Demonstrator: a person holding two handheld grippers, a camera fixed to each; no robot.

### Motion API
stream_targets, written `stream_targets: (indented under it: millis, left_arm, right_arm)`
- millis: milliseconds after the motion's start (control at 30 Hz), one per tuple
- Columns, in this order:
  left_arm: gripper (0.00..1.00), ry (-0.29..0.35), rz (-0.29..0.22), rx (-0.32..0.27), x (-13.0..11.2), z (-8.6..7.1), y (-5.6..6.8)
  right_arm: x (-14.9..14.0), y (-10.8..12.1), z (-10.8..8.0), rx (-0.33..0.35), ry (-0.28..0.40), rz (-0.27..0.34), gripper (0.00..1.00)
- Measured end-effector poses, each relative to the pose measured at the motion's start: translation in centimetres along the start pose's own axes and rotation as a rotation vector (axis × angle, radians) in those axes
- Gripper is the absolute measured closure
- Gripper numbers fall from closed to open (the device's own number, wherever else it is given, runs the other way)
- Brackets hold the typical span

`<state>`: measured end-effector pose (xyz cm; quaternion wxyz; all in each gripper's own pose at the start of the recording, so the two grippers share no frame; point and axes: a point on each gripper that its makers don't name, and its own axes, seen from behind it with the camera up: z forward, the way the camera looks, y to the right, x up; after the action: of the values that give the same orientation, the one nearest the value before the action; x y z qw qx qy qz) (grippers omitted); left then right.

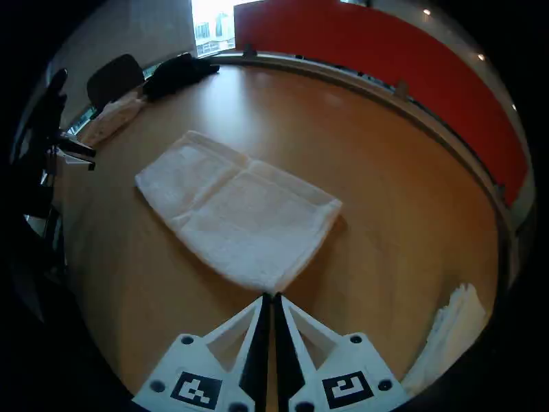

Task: Fold towel

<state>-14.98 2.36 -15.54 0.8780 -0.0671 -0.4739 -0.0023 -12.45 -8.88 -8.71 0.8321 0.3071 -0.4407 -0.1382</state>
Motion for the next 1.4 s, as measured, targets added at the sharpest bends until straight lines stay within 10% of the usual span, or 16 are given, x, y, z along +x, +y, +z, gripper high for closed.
stream_targets:
  millis: [800,1400]
  left_arm:
    - [0.06,0.014,0.007,-0.002,0.8,-0.1,0.3]
    - [0.06,0.030,-0.025,0.014,0.4,-1.0,-0.8]
  right_arm:
    - [6.9,0.9,-5.2,-0.058,0.118,-0.089,0.96]
    - [14.0,-4.9,-2.0,0.065,0.173,-0.230,0.96]
